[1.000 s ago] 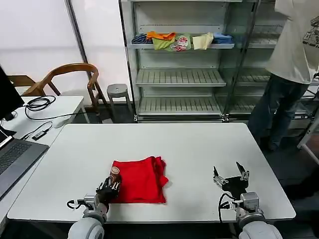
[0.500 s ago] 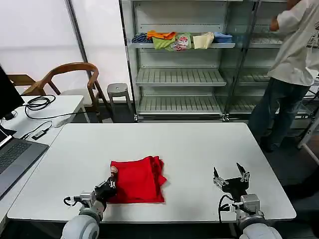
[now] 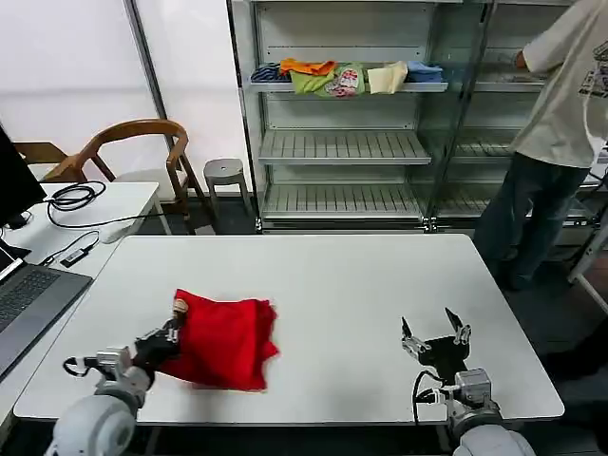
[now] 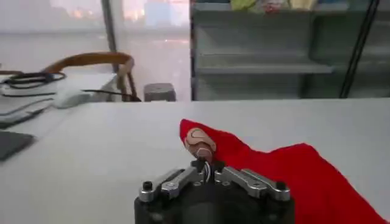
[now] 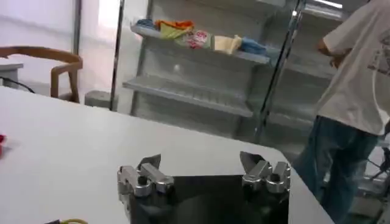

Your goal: Fold and organize the clothes.

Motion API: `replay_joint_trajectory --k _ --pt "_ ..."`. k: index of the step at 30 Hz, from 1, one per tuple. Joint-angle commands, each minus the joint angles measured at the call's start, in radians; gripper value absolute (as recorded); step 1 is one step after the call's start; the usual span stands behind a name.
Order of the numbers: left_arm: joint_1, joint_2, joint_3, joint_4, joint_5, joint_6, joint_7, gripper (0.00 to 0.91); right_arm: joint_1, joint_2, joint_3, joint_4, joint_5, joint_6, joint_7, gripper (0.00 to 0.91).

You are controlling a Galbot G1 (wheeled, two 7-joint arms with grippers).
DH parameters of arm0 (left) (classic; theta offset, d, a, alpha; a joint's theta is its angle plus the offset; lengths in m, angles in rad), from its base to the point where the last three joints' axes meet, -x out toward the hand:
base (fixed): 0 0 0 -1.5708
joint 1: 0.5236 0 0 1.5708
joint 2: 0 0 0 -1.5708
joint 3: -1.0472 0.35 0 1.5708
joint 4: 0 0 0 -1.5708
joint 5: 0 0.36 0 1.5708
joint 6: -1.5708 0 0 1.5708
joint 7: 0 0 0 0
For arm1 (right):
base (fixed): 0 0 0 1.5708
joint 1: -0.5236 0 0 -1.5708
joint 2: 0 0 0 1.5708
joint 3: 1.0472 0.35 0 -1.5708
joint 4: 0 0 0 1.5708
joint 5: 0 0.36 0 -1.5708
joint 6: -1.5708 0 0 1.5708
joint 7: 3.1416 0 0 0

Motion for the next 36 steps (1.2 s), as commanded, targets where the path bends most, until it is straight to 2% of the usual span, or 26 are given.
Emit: replay_joint_trajectory --k 1,5,7,9,13,15,17,19,24,28,36 --pt "0.106 0.276 -0.409 0.014 -0.139 0.044 0.028 0.02 0.029 -0.001 -0.013 -0.015 0.008 0.004 -0.002 0.907" --pt "0.163 0.357 -0.503 -0.004 -0.148 0.044 0.029 0.02 0.038 -0.003 -0.01 -0.021 0.017 0.009 -0.004 0.907" --pt "0.182 0.362 -0.508 -0.027 -0.144 0.045 0.022 0.02 0.037 -0.008 -0.007 -0.023 0.021 0.013 -0.005 0.907" --pt "0.188 0.332 -0.464 -0.074 -0.133 0.044 0.011 0.02 0.032 -0.011 -0.002 -0.029 0.022 0.019 -0.005 0.907" --pt "0.138 0.163 -0.218 -0.208 -0.009 0.043 -0.013 0.02 -0.01 -0.022 0.023 -0.028 0.02 0.027 -0.005 0.907" --pt "0.111 0.074 -0.032 -0.241 0.114 0.042 -0.028 0.02 -0.033 -0.028 0.04 -0.024 0.019 0.029 -0.005 0.907" --pt "0.095 -0.071 0.222 -0.253 0.298 0.04 -0.042 0.02 -0.065 -0.038 0.07 -0.019 0.019 0.03 -0.006 0.907" --pt "0.063 -0.167 0.392 -0.229 0.367 0.035 -0.069 0.02 -0.077 -0.046 0.083 -0.019 0.019 0.029 -0.005 0.907" --pt "-0.022 -0.275 0.614 -0.142 0.464 0.004 -0.121 0.02 -0.079 -0.046 0.091 -0.007 0.011 0.018 -0.003 0.907" --pt "-0.117 -0.32 0.635 -0.076 0.47 -0.012 -0.144 0.02 -0.071 -0.048 0.091 -0.006 0.008 0.013 -0.002 0.907" --pt "-0.238 -0.323 0.574 -0.018 0.362 0.017 -0.193 0.02 -0.038 -0.047 0.085 -0.021 0.008 0.007 -0.003 0.907"
